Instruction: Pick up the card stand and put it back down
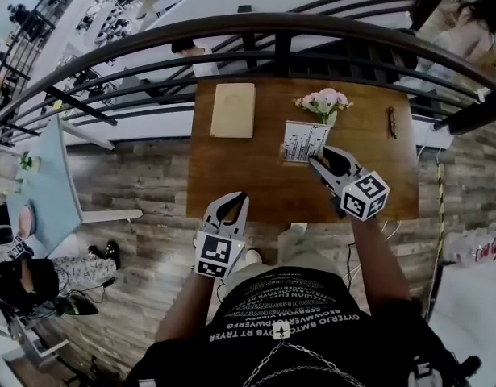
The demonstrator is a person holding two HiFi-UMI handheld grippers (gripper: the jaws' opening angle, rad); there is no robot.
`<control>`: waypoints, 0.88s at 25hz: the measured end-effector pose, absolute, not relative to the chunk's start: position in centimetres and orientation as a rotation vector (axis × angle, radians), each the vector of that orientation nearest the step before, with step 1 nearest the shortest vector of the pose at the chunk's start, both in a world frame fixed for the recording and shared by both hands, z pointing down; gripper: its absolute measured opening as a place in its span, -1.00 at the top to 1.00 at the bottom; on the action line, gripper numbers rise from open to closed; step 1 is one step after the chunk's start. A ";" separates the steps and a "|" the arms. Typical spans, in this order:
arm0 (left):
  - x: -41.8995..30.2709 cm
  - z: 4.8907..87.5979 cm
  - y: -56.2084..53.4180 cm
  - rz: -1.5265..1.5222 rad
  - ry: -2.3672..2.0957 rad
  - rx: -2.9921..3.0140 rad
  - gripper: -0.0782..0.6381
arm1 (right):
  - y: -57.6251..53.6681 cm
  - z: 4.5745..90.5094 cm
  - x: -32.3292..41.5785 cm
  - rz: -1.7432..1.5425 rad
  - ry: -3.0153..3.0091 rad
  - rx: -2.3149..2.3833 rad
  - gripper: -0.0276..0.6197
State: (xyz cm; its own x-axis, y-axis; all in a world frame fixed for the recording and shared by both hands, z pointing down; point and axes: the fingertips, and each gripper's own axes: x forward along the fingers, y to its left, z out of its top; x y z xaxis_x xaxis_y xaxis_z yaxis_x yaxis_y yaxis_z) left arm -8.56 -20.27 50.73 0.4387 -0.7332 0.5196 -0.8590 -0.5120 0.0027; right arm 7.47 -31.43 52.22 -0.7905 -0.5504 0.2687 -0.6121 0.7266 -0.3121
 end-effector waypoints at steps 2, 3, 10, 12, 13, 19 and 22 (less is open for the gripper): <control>-8.3 51.3 -20.3 0.682 -1.369 2.422 0.69 | -31.5 53.8 7.5 0.604 -2.754 0.934 0.41; -8.3 51.5 -20.2 0.684 -1.365 2.418 0.69 | -31.4 54.5 7.5 0.611 -2.744 0.933 0.41; -7.9 52.7 -19.9 0.708 -1.355 2.402 0.69 | -31.3 59.2 8.0 0.644 -2.695 0.932 0.41; -7.9 53.3 -19.7 0.721 -1.355 2.388 0.69 | -31.0 60.8 8.3 0.642 -2.682 0.923 0.41; -7.9 53.5 -19.6 0.724 -1.357 2.380 0.69 | -30.9 61.6 8.4 0.642 -2.676 0.921 0.41; -8.4 54.6 -19.1 0.739 -1.357 2.339 0.69 | -30.8 66.9 8.9 0.686 -2.618 0.926 0.41; -8.8 55.1 -18.9 0.753 -1.357 2.321 0.69 | -30.7 69.2 8.9 0.687 -2.597 0.910 0.41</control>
